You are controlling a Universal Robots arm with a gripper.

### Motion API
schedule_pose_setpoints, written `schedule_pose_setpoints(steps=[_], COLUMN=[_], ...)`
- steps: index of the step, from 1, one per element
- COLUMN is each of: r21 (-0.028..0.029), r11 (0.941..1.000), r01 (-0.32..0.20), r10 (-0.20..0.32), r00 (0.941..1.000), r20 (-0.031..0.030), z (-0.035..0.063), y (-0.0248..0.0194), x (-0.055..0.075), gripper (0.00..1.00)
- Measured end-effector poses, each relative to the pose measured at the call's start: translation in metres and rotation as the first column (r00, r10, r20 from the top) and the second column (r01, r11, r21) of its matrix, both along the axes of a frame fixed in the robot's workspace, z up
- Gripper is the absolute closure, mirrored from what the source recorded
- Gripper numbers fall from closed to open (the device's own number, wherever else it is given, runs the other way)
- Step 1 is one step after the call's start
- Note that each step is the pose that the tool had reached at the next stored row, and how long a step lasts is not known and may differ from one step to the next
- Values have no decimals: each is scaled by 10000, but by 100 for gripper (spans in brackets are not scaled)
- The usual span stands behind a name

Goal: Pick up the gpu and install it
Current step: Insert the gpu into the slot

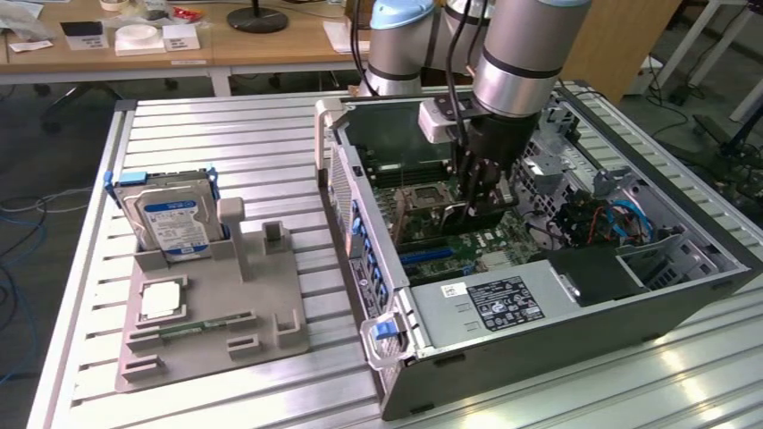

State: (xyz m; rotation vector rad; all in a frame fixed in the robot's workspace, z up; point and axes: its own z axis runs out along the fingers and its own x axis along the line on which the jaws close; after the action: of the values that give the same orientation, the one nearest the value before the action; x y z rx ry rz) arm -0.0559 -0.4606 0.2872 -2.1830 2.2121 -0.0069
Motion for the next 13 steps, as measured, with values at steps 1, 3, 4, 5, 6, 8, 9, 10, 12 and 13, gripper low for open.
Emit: schedule_pose_setpoints(steps=[1,3,4,5,6,8,9,10,12,13], r21=[-1,0,0,1,1,5,6,3,2,0], r11=[10000,10000,10000,10000,10000,10000,10000,10000,10000,10000], r01=[0,0,0,0,1,0,-2,-4,-8,-10], r10=[0,0,0,0,-1,0,2,4,8,10], r00=[10000,10000,10000,10000,10000,10000,10000,10000,10000,10000], r20=[0,0,0,1,0,2,2,1,1,0], z=[0,0,0,-1,-1,-7,-12,-16,-25,-27], y=[0,0,0,0,0,1,1,1,0,0], x=[0,0,0,0,0,-2,-3,-5,-8,-8], gripper=[73,73,73,73,73,73,73,73,73,73])
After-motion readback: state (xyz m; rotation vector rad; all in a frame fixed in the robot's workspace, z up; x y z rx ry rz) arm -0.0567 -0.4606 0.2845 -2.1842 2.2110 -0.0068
